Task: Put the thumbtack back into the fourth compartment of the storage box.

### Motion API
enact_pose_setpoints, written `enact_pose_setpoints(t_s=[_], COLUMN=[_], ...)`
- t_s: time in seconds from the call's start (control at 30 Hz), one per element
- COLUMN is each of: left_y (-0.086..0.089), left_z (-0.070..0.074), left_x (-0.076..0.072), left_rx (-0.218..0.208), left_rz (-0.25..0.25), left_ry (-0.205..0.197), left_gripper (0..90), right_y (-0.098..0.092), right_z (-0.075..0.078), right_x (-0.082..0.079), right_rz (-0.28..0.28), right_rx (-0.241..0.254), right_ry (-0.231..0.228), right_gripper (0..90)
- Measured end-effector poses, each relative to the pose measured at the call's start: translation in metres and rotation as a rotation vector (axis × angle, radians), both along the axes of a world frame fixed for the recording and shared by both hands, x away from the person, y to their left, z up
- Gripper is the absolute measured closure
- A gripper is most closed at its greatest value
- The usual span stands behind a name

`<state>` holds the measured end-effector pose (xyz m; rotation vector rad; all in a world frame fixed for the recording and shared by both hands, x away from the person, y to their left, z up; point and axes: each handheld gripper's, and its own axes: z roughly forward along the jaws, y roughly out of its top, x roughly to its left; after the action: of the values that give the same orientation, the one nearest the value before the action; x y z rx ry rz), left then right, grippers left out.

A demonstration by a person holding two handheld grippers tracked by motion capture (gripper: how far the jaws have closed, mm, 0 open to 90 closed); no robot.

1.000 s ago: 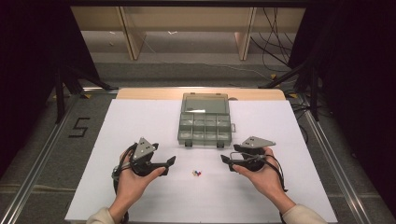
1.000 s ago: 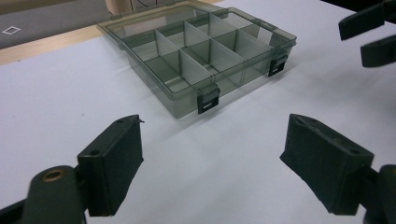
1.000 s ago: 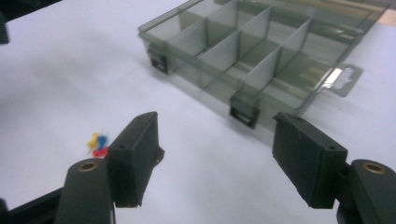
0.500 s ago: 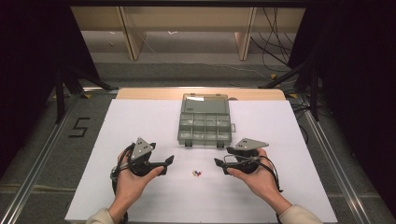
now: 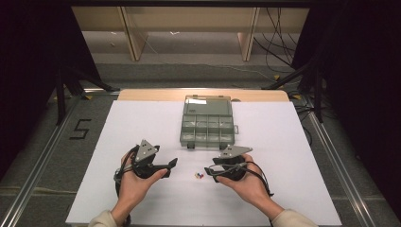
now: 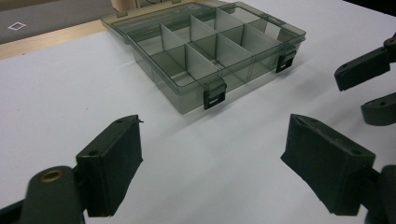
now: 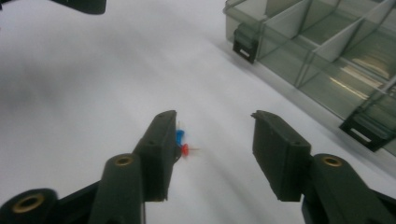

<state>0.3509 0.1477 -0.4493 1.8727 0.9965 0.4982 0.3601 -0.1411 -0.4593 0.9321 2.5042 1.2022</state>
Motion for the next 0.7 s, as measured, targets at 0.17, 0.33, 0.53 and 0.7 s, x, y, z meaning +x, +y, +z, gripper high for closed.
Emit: enact_pose_setpoints(t_s=[0.17,0.33,0.53,0.7], left_y=[0.0,-0.002,-0.002,-0.002], left_z=[-0.001,-0.001,-0.001,-0.001], left_x=[0.001,0.001,0.002,0.002], left_rx=[0.005,0.013,0.01,0.003], left_rz=[-0.002,-0.012,-0.014,-0.009], left_ry=[0.005,-0.001,0.001,0.005], left_gripper=[18.8,18.8,18.9,18.9], right_y=[0.016,0.031,0.04,0.044], right_z=[-0.005,-0.014,-0.017,-0.023], right_x=[0.003,0.008,0.016,0.017], right_rz=[0.032,0.043,0.071,0.077], right_rx=[-0.04,-0.06,-0.112,-0.133], right_ry=[0.019,0.017,0.041,0.042], right_gripper=[61.1,66.9,69.7,70.5])
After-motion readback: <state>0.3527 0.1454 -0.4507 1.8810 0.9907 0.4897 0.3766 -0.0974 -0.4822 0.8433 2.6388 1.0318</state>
